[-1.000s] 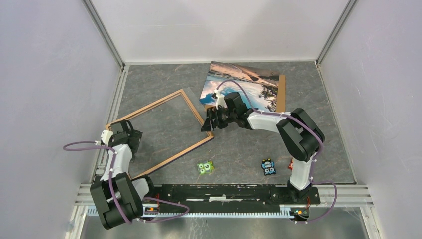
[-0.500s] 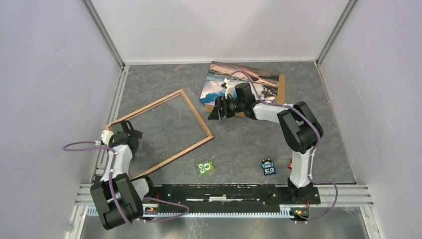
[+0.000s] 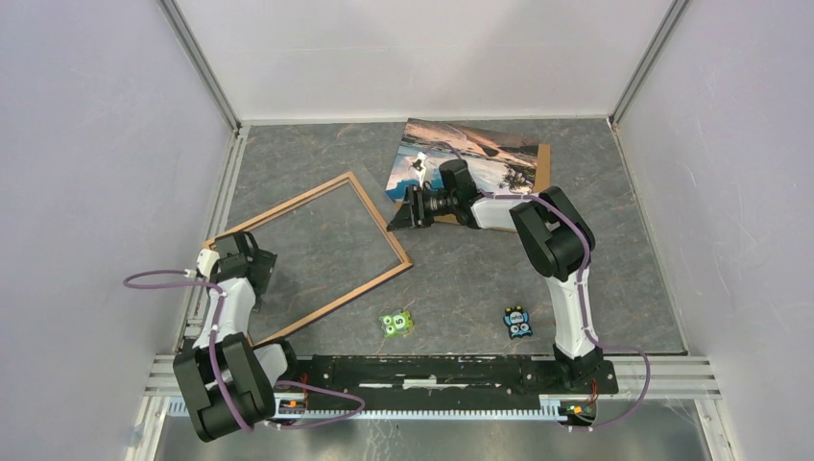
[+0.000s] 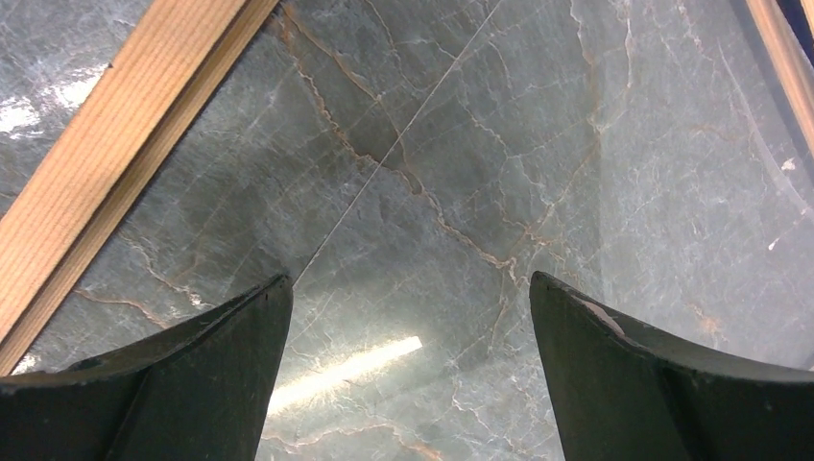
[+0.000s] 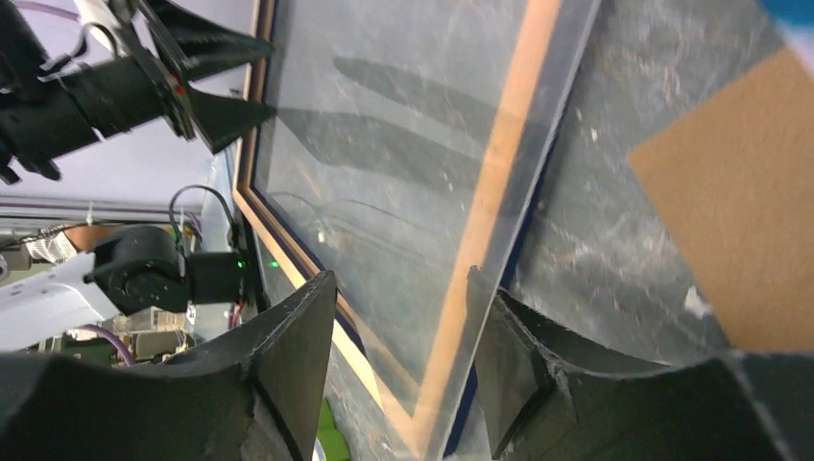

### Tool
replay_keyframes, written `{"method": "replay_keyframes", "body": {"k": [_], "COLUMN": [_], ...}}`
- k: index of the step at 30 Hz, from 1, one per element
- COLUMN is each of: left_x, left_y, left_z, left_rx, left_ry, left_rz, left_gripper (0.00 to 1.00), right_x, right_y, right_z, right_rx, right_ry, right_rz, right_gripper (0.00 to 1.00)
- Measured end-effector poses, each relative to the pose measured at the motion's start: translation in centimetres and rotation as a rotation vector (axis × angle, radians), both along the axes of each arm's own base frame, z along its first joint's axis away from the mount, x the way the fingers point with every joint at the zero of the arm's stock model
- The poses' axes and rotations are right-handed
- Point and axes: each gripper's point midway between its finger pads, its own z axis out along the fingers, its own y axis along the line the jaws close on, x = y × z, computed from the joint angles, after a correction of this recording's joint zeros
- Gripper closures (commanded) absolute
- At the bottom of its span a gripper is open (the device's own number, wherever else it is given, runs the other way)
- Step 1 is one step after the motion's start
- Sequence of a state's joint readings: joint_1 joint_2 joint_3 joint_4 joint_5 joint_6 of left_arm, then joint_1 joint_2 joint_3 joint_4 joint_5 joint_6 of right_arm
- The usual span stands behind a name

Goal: Put the photo into the frame
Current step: Pick up the photo frame item at the center of the board, then place the photo frame item in the photo frame.

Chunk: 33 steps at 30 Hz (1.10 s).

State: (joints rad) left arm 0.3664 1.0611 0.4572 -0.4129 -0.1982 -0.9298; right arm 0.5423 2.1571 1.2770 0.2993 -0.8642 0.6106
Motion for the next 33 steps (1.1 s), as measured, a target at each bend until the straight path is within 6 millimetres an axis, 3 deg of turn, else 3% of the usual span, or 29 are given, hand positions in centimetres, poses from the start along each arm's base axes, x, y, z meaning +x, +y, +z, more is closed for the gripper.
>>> {"method": "replay_keyframes", "body": {"k": [4, 11, 15, 16, 18, 20, 26, 28, 30, 33], "left_x": [0.2, 0.5, 0.2, 0.5, 2.0, 4.3, 9.4, 10.1, 10.3, 9.5], "left_y": [-0.4, -1.0, -2.2, -2.5, -2.9, -3.4, -6.3, -8.4, -11.8, -16.2], "left_z": [0.1, 0.2, 1.0, 1.7, 4.4, 8.3, 23.0, 27.6, 33.2, 39.1], "left_rx": [-0.015, -0.026, -0.004, 0.014, 0.089, 0.171, 0.293, 0.283, 0.244, 0.186], "left_ry": [-0.005, -0.002, 0.052, 0.059, 0.044, -0.017, -0.34, -0.466, -0.633, -0.837], "left_rz": [-0.018, -0.058, -0.148, -0.18, -0.251, -0.316, -0.514, -0.606, -0.741, -0.921], "left_gripper": [0.0, 0.0, 0.0, 0.0, 0.0, 0.0, 0.0, 0.0, 0.0, 0.0], "right_x": [1.2, 1.9, 2.6, 2.7, 2.8, 2.9, 2.1, 1.6, 1.2, 0.7], "right_y": [1.2, 2.6, 2.4, 2.3, 2.0, 1.9, 1.7, 1.9, 2.6, 4.1], "right_z": [1.4, 0.7, 0.3, 0.2, 0.4, 0.9, 5.5, 7.8, 10.1, 13.3], "right_rx": [0.055, 0.038, -0.017, -0.031, -0.053, -0.061, 0.007, 0.048, 0.094, 0.164], "right_ry": [0.002, 0.026, 0.022, 0.025, 0.027, 0.03, 0.036, 0.033, 0.02, -0.006], "right_rz": [-0.006, -0.012, -0.043, -0.054, -0.073, -0.087, -0.134, -0.146, -0.151, -0.162], "right_gripper": [0.44, 0.83, 1.0, 1.0, 1.0, 1.0, 1.0, 1.0, 1.0, 1.0]}}
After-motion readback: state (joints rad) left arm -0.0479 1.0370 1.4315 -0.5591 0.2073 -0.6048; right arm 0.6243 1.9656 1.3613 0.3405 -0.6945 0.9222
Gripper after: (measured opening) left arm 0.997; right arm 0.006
